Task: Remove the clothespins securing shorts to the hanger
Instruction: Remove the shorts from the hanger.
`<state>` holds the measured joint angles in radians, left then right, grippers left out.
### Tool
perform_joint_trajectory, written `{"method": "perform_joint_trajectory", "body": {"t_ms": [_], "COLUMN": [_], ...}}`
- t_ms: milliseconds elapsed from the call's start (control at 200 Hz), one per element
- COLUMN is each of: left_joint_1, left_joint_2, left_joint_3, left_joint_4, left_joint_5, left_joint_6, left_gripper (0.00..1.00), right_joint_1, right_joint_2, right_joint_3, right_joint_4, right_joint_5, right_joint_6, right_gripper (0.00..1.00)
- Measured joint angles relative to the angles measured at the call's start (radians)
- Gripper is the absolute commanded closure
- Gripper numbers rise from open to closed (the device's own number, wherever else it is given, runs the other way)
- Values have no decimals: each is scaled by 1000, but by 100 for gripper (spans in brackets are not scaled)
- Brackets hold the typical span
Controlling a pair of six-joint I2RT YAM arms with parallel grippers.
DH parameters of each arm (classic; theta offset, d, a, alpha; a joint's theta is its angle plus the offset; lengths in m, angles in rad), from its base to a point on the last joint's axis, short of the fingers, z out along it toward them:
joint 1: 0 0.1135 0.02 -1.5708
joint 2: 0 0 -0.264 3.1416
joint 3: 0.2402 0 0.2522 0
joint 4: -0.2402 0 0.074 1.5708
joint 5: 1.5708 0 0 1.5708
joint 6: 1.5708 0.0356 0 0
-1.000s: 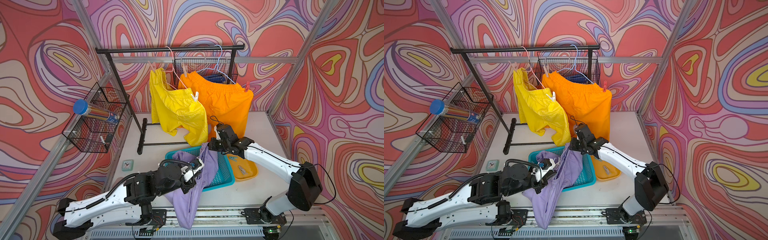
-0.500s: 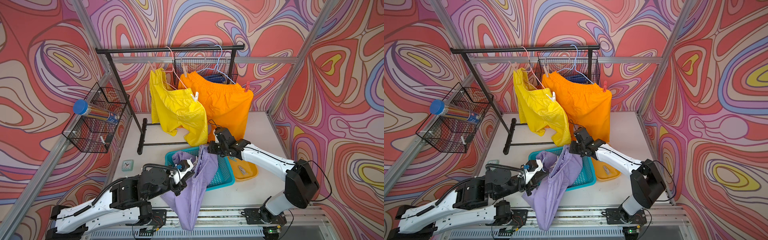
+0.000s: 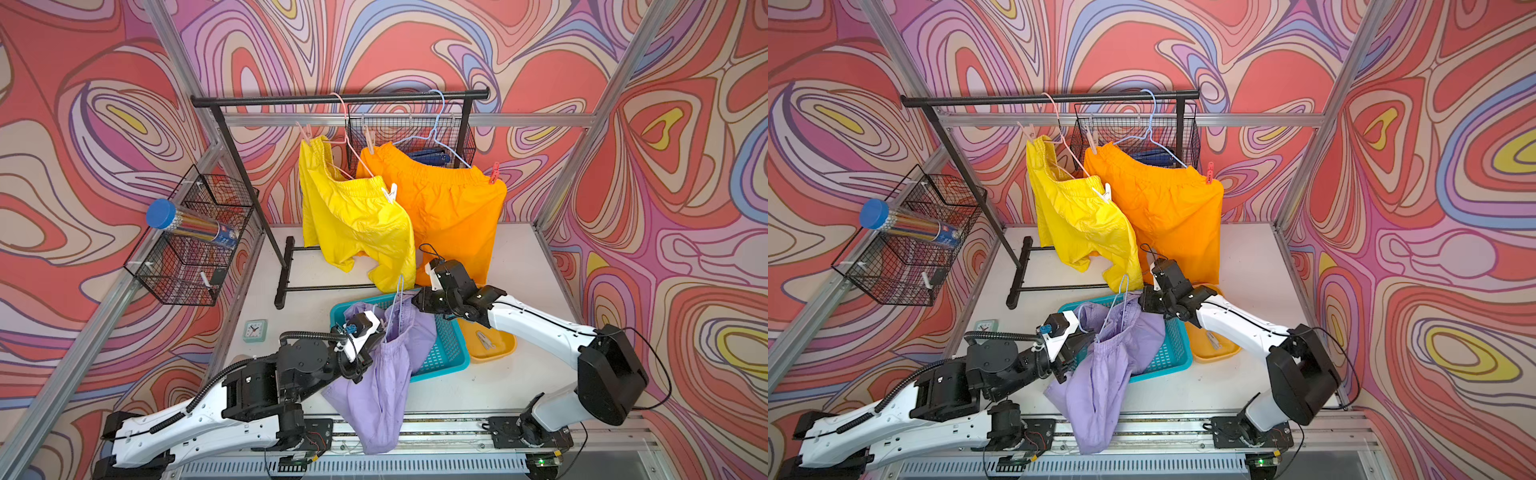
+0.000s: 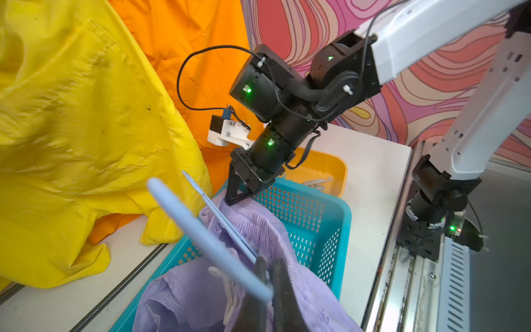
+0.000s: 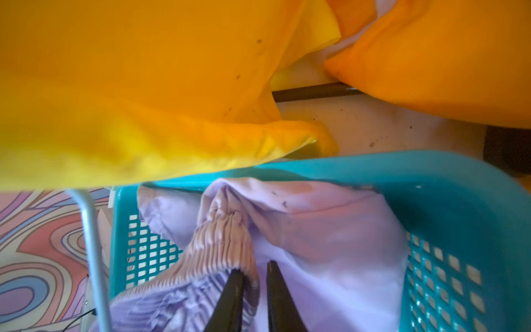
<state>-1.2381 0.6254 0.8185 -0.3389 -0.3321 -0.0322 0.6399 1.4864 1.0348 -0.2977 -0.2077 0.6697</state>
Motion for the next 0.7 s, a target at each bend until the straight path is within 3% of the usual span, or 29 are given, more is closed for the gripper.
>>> {"method": "perform_joint_trajectory", "body": {"t_ms": [230, 406, 701], "left_joint_1": [0, -1, 13], "left_joint_2": [74, 132, 235], "left_joint_3": [-2, -2, 0], "left_joint_4": [86, 135, 222], "left_joint_5": [-63, -90, -153], "left_joint_6": [45, 75, 100], "left_gripper": [100, 100, 100], "right_joint_1": [0, 0, 0], "right_joint_2": [-132, -217, -262], "right_joint_3": [-5, -5, -54], "right_joint_4": [14, 14, 144], "right_joint_5": [-39, -79, -284], "right_joint_6": [-18, -49, -74], "right_gripper": [68, 68, 69]}}
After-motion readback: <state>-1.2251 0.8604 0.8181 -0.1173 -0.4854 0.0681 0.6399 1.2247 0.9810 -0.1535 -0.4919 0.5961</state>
